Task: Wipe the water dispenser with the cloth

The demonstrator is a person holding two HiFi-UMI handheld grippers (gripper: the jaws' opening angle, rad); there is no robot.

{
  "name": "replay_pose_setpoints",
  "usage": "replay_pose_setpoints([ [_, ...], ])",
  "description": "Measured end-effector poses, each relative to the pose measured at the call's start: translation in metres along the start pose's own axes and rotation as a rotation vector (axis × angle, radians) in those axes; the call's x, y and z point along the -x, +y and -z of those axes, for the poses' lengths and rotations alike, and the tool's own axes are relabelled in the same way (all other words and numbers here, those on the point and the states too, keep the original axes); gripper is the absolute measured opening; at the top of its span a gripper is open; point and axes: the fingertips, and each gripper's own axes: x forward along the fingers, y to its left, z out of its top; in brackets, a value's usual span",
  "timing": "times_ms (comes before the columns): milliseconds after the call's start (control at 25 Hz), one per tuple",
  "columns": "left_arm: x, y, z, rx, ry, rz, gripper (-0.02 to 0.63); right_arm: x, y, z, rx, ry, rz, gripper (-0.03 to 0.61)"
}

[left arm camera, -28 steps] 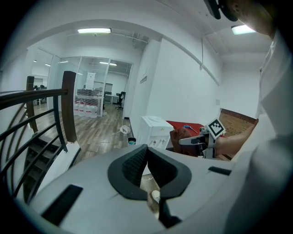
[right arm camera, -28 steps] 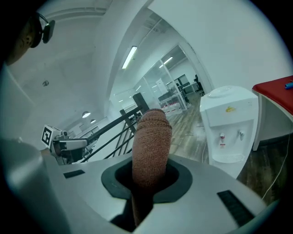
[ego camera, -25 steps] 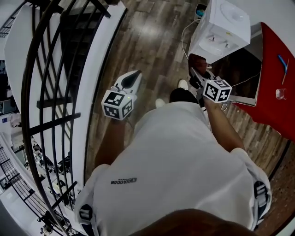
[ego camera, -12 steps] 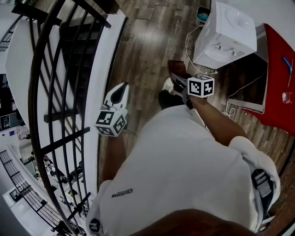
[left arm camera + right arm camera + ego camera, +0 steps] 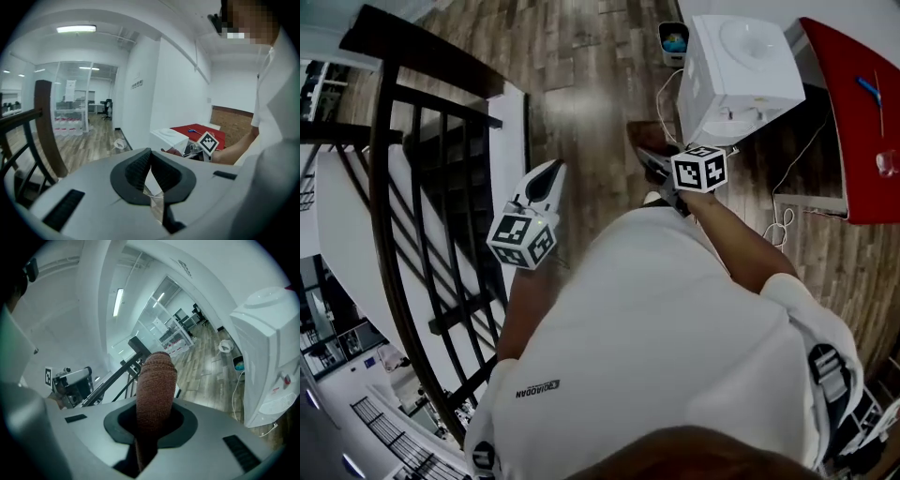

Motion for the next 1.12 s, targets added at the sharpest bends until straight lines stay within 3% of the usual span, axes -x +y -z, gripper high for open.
replay_pose_setpoints([
  [200,-0.074,0.017,-0.034,-0.069,0.032,0.128,-0.008,0.019,-0.035,-0.035,0.046,-0.085,0.132,0.051],
  [600,-0.172,0.005,-0.061,-0.210,0.126,0.419,-0.008,0.075,-0.076,-0.037,-0.041,-0.242,0.374,0.051],
  [760,-0.212,0.019,-0.074,-0.275,0.132,0.530,-0.008,0.074,-0.087,-0.056,-0.028,-0.301,0.497,0.051],
  [960,-0.256,0.034,-0.086,-0.334,0.156,0.730,-0.008,0.064,-0.092,-0.083,-0.100,-0.419,0.695,0.051],
  [1120,-0.276,0.051,-0.102,-0.367,0.144,0.854,-0.008,0.046,-0.089,-0.096,-0.121,-0.427,0.813,0.051],
])
